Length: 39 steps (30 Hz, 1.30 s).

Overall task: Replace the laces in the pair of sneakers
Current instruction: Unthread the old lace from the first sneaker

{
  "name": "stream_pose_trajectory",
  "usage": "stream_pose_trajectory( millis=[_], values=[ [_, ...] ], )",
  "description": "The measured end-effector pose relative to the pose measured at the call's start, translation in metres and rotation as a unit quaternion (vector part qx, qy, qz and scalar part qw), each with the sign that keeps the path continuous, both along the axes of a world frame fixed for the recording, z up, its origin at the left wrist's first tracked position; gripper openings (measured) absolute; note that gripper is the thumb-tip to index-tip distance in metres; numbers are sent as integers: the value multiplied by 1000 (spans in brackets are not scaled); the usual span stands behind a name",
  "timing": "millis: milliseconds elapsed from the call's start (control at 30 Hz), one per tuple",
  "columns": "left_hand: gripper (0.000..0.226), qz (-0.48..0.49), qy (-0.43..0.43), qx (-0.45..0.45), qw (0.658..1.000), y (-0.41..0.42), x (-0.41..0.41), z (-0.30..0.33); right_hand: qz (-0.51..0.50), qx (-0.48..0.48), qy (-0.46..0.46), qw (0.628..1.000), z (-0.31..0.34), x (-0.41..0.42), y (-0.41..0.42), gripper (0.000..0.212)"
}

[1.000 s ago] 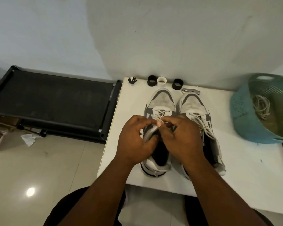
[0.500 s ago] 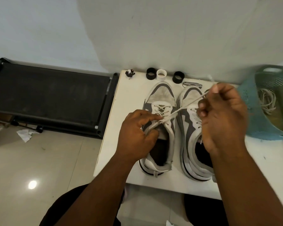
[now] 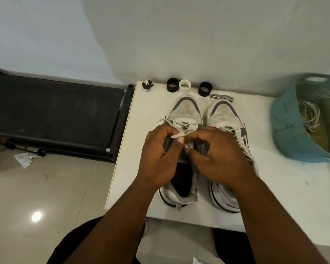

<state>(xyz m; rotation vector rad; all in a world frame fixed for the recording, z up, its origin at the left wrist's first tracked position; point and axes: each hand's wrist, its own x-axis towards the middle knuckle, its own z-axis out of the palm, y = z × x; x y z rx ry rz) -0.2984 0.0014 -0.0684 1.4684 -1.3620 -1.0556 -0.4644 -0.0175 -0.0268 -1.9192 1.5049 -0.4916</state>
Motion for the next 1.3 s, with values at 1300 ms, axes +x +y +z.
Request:
stream_pose_trajectory(
  millis=[1300],
  values=[
    [24,336,191,172,906,-18,35,-9,-307,-74,-278,907,5,0,-5,18]
  ],
)
